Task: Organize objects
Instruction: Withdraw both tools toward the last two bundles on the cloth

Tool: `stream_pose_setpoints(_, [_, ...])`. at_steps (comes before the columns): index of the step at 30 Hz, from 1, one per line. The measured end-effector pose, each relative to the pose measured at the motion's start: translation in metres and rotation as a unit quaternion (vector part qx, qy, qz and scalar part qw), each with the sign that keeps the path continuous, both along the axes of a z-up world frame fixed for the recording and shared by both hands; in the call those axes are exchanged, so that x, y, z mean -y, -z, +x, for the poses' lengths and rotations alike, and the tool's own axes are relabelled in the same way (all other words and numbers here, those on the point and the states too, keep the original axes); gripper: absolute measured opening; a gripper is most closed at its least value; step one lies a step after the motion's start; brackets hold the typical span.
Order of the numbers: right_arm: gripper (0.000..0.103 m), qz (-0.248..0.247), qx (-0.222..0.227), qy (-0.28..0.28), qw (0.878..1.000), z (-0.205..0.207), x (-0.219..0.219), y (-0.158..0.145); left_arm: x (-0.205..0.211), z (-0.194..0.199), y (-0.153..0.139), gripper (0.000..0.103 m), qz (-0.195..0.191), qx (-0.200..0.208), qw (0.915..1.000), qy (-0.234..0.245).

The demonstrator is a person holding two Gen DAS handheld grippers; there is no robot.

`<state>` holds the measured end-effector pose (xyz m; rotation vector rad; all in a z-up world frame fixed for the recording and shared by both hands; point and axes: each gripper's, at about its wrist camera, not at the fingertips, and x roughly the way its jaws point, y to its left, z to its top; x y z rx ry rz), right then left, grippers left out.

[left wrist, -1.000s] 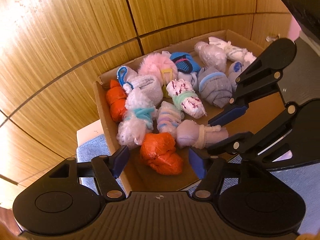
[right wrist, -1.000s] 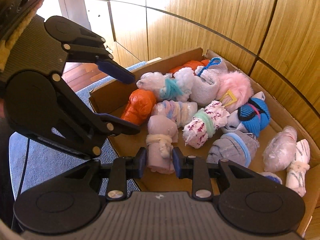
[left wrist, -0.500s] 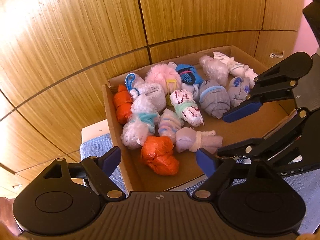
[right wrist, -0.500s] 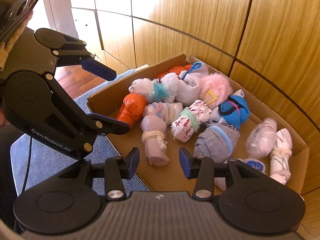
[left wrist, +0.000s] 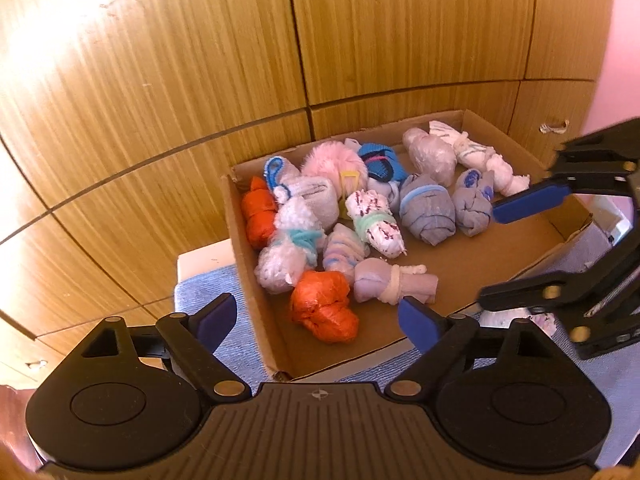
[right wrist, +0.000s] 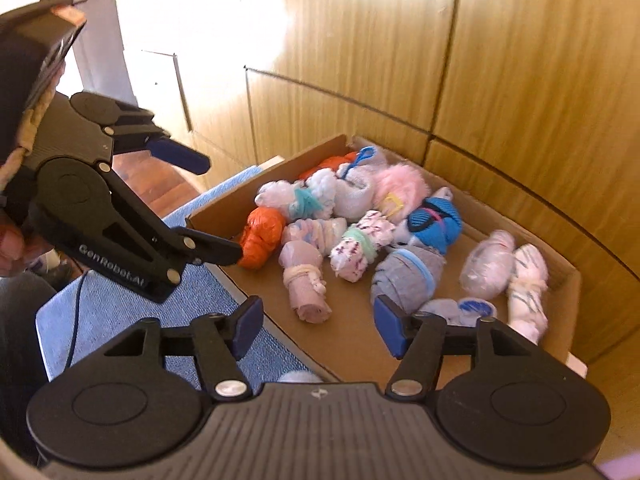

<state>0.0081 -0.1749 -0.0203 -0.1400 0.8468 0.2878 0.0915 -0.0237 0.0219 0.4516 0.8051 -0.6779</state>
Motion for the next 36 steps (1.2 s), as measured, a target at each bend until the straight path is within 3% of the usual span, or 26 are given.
stream_pose_setpoints(10, [0.077,0.023,0.071,0.097,0.992,-0.076,0.033,-0.013,-0.028,-0.016,-0.01,0.095,-0.068,0.005,0.9967,-0.043])
stream_pose_setpoints(14, [0.08,0.021,0.1,0.151,0.983,-0.118,0.047,0.0,-0.025,-0.057,0.006,0.099,-0.09,0.032,0.9949,-0.032])
stream_pose_setpoints(18, [0.08,0.008,0.109,0.175,0.979,-0.144,0.051,0.025,-0.013,-0.096,0.031,0.099,-0.106,0.026,0.994,0.01])
stream_pose_setpoints(24, [0.08,0.003,0.112,0.191,0.975,-0.146,0.054,0.049,0.021,-0.123,0.053,0.099,-0.087,0.064,0.9924,0.059])
stream_pose_setpoints(36, [0.077,0.015,0.096,0.196,0.976,-0.127,0.058,0.074,0.041,-0.118,0.076,0.098,-0.069,0.043,0.9943,0.068])
